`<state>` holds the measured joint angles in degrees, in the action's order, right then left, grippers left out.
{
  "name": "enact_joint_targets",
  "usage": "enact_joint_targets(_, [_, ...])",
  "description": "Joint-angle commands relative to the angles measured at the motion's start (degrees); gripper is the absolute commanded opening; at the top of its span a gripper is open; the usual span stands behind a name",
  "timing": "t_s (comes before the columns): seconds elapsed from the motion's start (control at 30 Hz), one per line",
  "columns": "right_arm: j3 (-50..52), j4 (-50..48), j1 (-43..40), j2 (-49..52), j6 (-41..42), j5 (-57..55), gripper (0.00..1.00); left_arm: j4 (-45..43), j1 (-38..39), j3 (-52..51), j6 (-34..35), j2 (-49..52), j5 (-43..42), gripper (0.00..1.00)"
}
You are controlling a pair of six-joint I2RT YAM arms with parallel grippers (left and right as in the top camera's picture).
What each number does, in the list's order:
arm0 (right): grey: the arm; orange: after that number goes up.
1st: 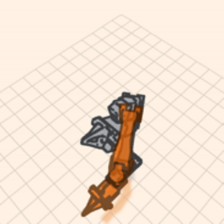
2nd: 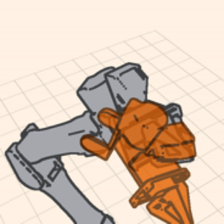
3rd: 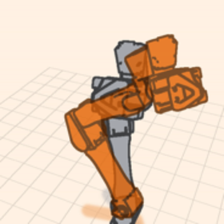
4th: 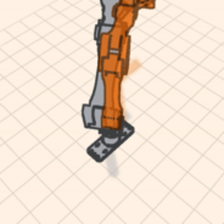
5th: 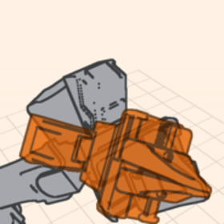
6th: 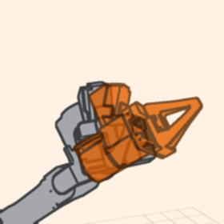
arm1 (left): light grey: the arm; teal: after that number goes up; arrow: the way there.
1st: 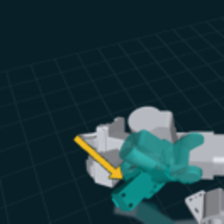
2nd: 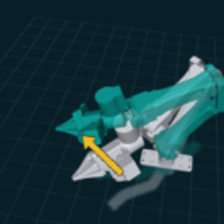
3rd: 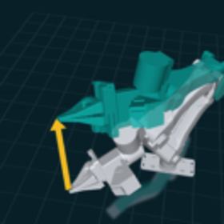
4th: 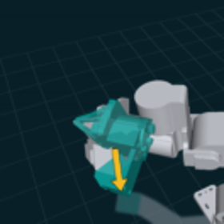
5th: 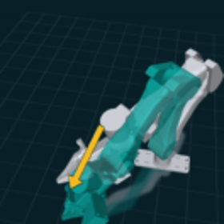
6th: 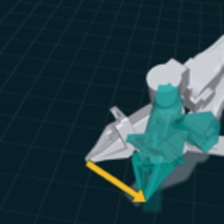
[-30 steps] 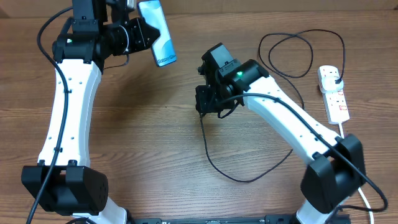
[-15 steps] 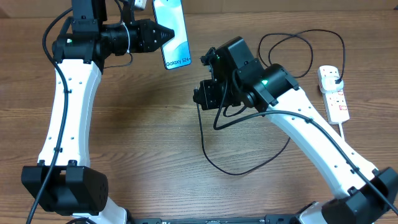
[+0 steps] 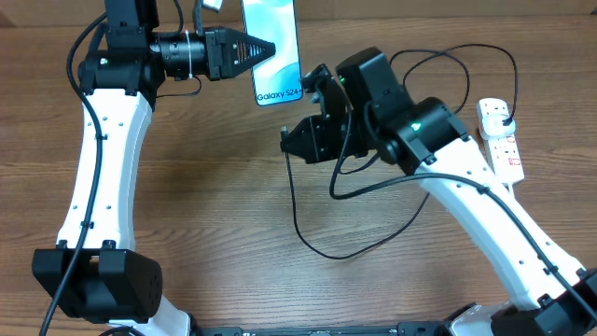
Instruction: Plug charger to phone and switch on socket
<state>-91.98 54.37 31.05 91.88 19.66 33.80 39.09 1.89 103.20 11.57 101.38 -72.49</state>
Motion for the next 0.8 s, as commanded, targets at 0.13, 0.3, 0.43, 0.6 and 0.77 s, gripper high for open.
enact_joint_targets(0.13, [-1.7, -3.3, -6.9, -1.9, -5.1, 17.9, 0.04, -0.9, 0.2, 0.3, 0.9, -0.1, -7.0, 0.04])
enact_joint_targets(0.3, [-1.7, -2.7, -7.0, -1.9, -5.5, 20.0, 0.04, -1.9, 0.3, 0.3, 3.3, -0.1, -9.0, 0.04])
enact_joint_targets(0.43, [-1.7, -2.7, -6.6, -1.9, -6.3, 21.6, 0.04, -4.6, 0.3, 0.3, 7.1, -0.1, -10.6, 0.04])
enact_joint_targets(0.6, [-1.7, -4.0, -6.6, -1.9, -6.2, 21.9, 0.04, -6.7, 0.3, 0.3, 9.4, -0.1, -12.7, 0.04])
enact_joint_targets(0.77, [-1.7, -6.8, -6.6, -1.9, -6.2, 23.8, 0.04, -6.6, 0.3, 0.3, 10.3, -0.1, -12.7, 0.04])
